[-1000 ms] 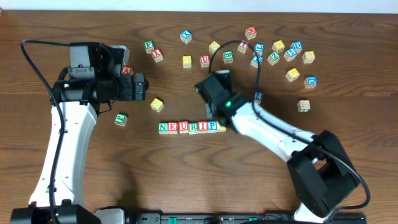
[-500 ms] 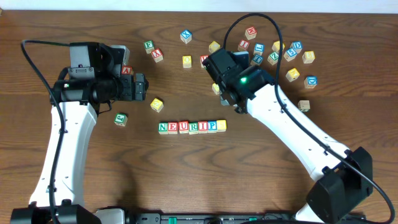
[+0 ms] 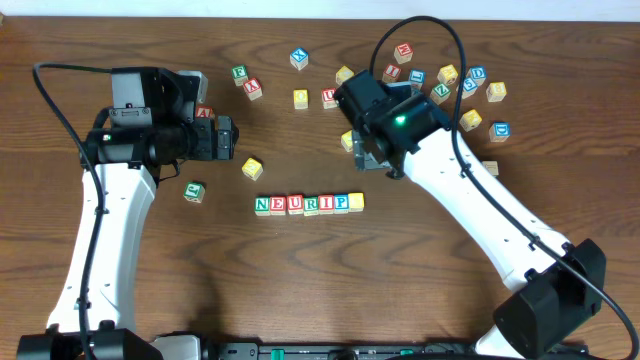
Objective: Spell out NEURIPS
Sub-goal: 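Lift the right gripper and move it back to the upper right, then swing the left gripper over and lower it behind the N-E blocks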
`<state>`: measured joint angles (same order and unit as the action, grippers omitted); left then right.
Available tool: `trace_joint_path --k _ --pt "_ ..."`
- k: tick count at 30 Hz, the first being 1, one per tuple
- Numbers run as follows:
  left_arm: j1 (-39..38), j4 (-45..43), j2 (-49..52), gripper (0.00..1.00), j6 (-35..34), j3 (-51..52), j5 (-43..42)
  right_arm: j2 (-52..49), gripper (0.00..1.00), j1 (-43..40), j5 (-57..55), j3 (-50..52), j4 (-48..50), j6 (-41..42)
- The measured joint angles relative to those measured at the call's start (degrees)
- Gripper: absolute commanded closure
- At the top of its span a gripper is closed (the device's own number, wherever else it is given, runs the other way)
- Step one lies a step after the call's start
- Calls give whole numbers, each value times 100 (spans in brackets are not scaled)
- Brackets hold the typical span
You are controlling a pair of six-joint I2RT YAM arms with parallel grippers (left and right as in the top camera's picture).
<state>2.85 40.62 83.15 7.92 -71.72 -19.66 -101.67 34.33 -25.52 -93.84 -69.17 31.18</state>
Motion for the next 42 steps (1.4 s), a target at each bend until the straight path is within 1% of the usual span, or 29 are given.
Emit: trace_joint_path --k 5,11,16,21,23,25,26,27,29,31,32,33,34,36,42 --pt "-109 114 81 2 -39 -9 2 0 1 -468 26 -9 0 2" --pt "-487 151 828 2 -199 -15 0 0 1 -1005 236 -17 0 2" --pt "-756 28 1309 2 -334 -15 -2 0 1 -1117 323 -17 -2 2" --pt "-968 -68 1416 1 -358 -15 -212 0 1 -1117 369 -17 7 2" --pt "-1038 -111 1416 13 -389 -15 -267 0 1 -1117 376 -17 7 2" --pt "-1069 -96 1416 19 -424 -15 -271 0 1 -1117 387 -17 7 2" --pt "-1071 -63 1416 26 -511 -15 -240 0 1 -1117 389 -20 7 2" --pt "-1073 -17 1416 31 -610 -17 -160 0 1 -1117 389 -20 9 2" --pt "-1075 118 1416 32 -870 -17 105 0 1 -1117 391 -20 11 2" --pt "-1075 223 1416 39 -1102 -17 330 0 1 -1117 391 -20 13 2" --pt "-1075 247 1416 49 -1187 -17 413 0 1 -1117 393 -20 17 2" --pt "-1075 262 1416 55 -1263 -17 490 0 1 -1117 398 -20 17 2" --pt "-1075 262 1416 71 -1325 -17 535 0 1 -1117 402 -20 15 2" --pt "-1106 264 1416 92 -1443 -17 629 0 1 -1117 407 -20 17 2" --pt "-1491 240 1416 92 -1591 -17 741 0 1 -1117 409 -22 39 2"
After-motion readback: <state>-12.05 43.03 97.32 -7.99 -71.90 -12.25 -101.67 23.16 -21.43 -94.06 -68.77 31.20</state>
